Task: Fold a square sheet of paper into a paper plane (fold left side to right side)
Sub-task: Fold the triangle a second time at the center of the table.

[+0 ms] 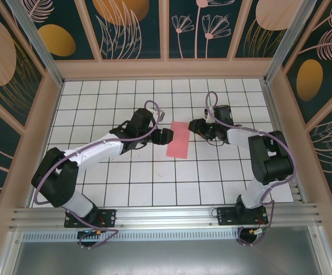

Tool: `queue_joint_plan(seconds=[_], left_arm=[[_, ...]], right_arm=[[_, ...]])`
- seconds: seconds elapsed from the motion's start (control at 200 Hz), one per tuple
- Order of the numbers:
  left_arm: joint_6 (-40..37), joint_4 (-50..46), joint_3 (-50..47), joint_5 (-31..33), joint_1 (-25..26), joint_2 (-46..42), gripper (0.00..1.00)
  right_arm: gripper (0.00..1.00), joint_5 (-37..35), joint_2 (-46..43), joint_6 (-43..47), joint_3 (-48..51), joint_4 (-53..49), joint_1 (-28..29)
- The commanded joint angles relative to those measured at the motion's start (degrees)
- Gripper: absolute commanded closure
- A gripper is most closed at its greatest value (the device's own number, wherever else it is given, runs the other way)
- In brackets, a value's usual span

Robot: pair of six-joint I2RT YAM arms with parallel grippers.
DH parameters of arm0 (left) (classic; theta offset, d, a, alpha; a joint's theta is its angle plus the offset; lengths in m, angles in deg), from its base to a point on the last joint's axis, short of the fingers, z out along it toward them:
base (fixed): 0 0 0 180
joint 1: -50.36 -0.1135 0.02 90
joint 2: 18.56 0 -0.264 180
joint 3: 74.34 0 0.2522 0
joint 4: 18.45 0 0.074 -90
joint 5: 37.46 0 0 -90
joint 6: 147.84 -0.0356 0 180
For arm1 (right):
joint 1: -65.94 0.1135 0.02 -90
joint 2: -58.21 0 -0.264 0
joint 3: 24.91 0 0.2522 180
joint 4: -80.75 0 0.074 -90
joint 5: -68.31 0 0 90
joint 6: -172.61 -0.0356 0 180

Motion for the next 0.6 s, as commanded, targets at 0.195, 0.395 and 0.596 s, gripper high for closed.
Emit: queue_joint_plan(seconds=[0.195, 0.395, 0.596], left_arm=[[-1.7, 2.0, -2.9, 3.5, -0.2, -2.5, 0.26], [-1.8, 1.7, -3.6, 4.0, -0.2, -2.9, 0.26], [-2.0, 1.5, -4.0, 4.3, -0.2, -3.3, 0.26]], right_arm=[[0.51, -2.0, 8.5, 0.7, -9.0, -2.7, 0.1], [0.5, -2.7, 11.7, 0.5, -11.7, -4.2, 0.2], [0.49, -2.7, 14.3, 0.1, -14.2, -5.7, 0.5]])
